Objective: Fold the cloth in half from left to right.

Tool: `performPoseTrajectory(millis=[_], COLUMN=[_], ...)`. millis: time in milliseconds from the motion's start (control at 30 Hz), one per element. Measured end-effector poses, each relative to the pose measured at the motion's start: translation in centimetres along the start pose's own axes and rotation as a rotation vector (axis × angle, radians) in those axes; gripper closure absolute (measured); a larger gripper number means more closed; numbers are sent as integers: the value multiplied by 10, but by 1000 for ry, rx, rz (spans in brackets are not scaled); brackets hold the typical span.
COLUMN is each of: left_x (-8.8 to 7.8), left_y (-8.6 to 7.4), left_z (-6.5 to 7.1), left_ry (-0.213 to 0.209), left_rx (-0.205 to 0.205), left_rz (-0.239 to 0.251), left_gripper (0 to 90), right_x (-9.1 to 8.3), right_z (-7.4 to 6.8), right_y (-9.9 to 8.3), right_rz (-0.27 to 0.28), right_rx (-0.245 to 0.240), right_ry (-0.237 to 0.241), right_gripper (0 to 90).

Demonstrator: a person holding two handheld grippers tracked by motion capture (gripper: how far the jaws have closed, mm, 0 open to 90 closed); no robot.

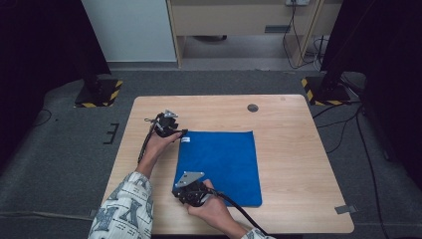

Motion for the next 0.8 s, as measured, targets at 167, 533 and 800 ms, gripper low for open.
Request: performPoseTrajectory(millis=[167,533,800], left_x=[9,14,13], left_y=[-4,-6,-7], left_z=[-2,1,10], left_ry=[-9,-24,-56], left_rx=[-6,1,11], left_rz=[-22,-38,-36], left_gripper=[457,547,839], right_x=[-2,-1,-4], right_z=[-2,-3,-1], right_y=[1,0,0], right_rz=[11,-9,-10], right_rx=[11,3,4], right_ry=[-37,-37,-40], right_gripper=[886,884,884])
Point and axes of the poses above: each handheld gripper's, and its own axes: x roughly forward along the jaws, y roughly out of its top, z roughly to its right, the point moved 5 cm from there along x, roughly forward along the jaws, and after that the axes turned 11 degrees about -z, right-handed, at the moved point
